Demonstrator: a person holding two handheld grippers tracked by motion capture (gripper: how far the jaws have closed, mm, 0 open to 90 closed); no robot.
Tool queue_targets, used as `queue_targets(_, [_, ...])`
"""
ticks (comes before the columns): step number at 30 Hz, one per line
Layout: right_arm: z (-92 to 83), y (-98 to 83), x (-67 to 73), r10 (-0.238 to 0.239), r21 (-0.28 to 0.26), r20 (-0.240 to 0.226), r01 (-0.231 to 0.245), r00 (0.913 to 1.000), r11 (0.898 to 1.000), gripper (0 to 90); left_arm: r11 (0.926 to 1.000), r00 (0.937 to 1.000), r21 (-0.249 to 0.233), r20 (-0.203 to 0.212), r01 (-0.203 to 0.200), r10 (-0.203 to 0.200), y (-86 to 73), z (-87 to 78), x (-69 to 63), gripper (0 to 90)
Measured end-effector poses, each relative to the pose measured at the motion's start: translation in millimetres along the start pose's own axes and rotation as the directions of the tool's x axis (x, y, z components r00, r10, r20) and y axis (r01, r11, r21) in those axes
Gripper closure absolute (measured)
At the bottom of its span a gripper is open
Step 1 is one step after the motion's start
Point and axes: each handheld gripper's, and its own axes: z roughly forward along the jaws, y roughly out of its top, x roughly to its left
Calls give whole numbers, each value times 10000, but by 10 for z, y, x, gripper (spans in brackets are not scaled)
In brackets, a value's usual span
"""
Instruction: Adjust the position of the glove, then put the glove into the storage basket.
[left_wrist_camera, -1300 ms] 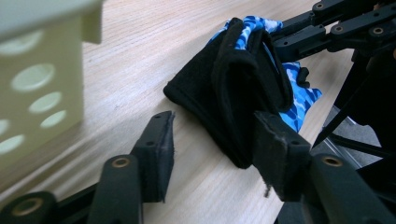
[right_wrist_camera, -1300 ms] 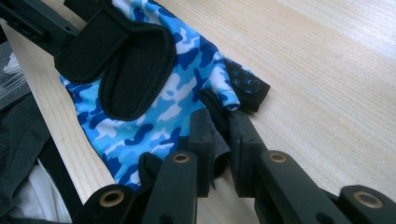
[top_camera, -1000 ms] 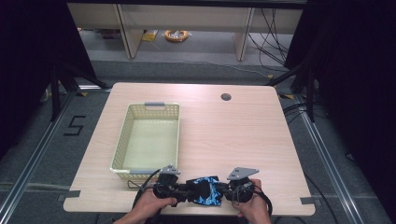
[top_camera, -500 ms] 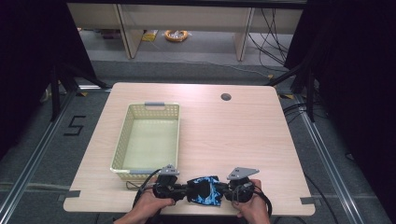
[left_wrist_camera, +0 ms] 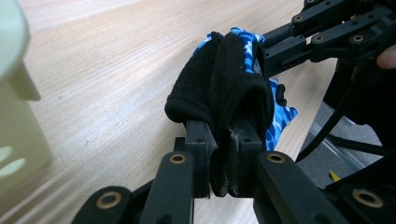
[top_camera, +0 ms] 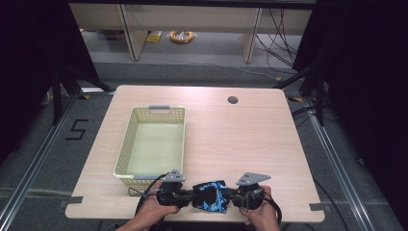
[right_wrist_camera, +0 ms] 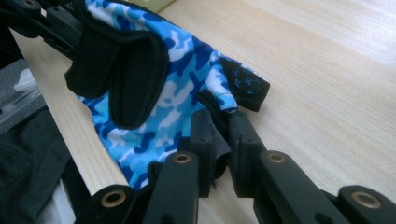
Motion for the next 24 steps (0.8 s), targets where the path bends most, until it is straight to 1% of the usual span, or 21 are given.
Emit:
queue_targets(3, [-32, 3, 19, -38, -153, -22, 38, 10000, 9999, 824, 10000, 9999, -24, 108, -66, 66, 9, -40, -26, 810])
queue_targets(4, [-45, -1, 34, 61, -235, -50, -62, 10000, 9997, 824, 9999, 9999, -116, 127, -67, 69, 12, -50, -41, 811])
queue_targets(5, [-68, 0, 40, -3, -313, -83, 0, 10000, 9995, 824, 9997, 9997, -159, 137, -189, 192, 13, -64, -54, 813])
queue_targets(6, [-68, 0, 40, -3, -313, -83, 0, 10000, 9995, 824, 9998, 9997, -121, 136, -177, 179, 12, -73, -62, 813])
queue_targets(8, [-73, 1, 55, -61, -356, -46, 59, 10000, 9993, 824, 9994, 9995, -126, 79, -318, 319, -3, -92, -76, 815])
queue_targets(9, [-78, 3, 67, -31, -346, -95, 27, 10000, 9994, 824, 9996, 9995, -136, 181, -258, 261, -12, -101, -76, 815])
queue_targets(10, [-81, 4, 82, -74, -346, -77, 72, 9999, 9994, 824, 9994, 9993, -118, 174, -316, 318, -18, -108, -72, 815])
queue_targets(11, [-77, 2, 91, -95, -418, -68, 92, 9999, 9991, 824, 9995, 9994, -201, 227, -250, 254, -25, -115, -75, 816])
queue_targets(12, [-80, 4, 103, -62, -454, -128, 57, 9999, 9990, 824, 9996, 9994, -121, 251, -249, 252, -25, -133, -73, 816])
queue_targets(13, [-85, 6, 109, -79, -469, -115, 73, 9999, 9989, 825, 9997, 9996, -204, 228, -147, 152, -29, -138, -81, 815])
queue_targets(14, [-87, 9, 113, -178, -496, -98, 173, 9998, 9986, 825, 9996, 9996, -241, 229, -150, 156, -27, -148, -87, 816])
queue_targets(15, [-89, 14, 120, -191, -538, -87, 186, 9998, 9984, 825, 9992, 9991, -245, 266, -315, 322, -22, -165, -86, 816])
queue_targets(16, [-98, 20, 139, -48, -513, -165, 39, 9999, 9987, 825, 9994, 9995, -226, 214, -244, 249, -21, -179, -96, 815])
queue_targets(17, [-104, 26, 141, -104, -547, -157, 95, 9998, 9985, 824, 9991, 9993, -349, 264, -247, 256, -19, -183, -102, 816])
queue_targets(18, [-111, 30, 148, -140, -584, -152, 131, 9998, 9982, 825, 9993, 9995, -322, 246, -194, 202, -18, -194, -106, 815])
queue_targets(19, [-113, 33, 152, -177, -643, -200, 164, 9996, 9978, 824, 9988, 9990, -346, 275, -350, 359, -16, -208, -105, 815])
queue_targets(20, [-132, 42, 164, -170, -557, -265, 155, 9995, 9983, 825, 9985, 9989, -405, 270, -369, 380, -20, -215, -105, 815])
queue_targets(21, [-134, 48, 172, -233, -613, -251, 217, 9994, 9979, 825, 9987, 9989, -352, 278, -380, 389, -20, -228, -102, 815])
queue_targets(22, [-146, 51, 195, -86, -574, -240, 72, 9997, 9983, 824, 9985, 9993, -445, 176, -307, 315, -25, -231, -111, 815])
queue_targets(23, [-152, 62, 201, -215, -622, -209, 201, 9996, 9979, 825, 9983, 9988, -427, 281, -393, 405, -22, -249, -102, 814])
queue_targets(24, [-152, 62, 201, -215, -622, -209, 201, 9996, 9979, 825, 9983, 9988, -427, 281, -393, 405, -22, -249, -102, 815])
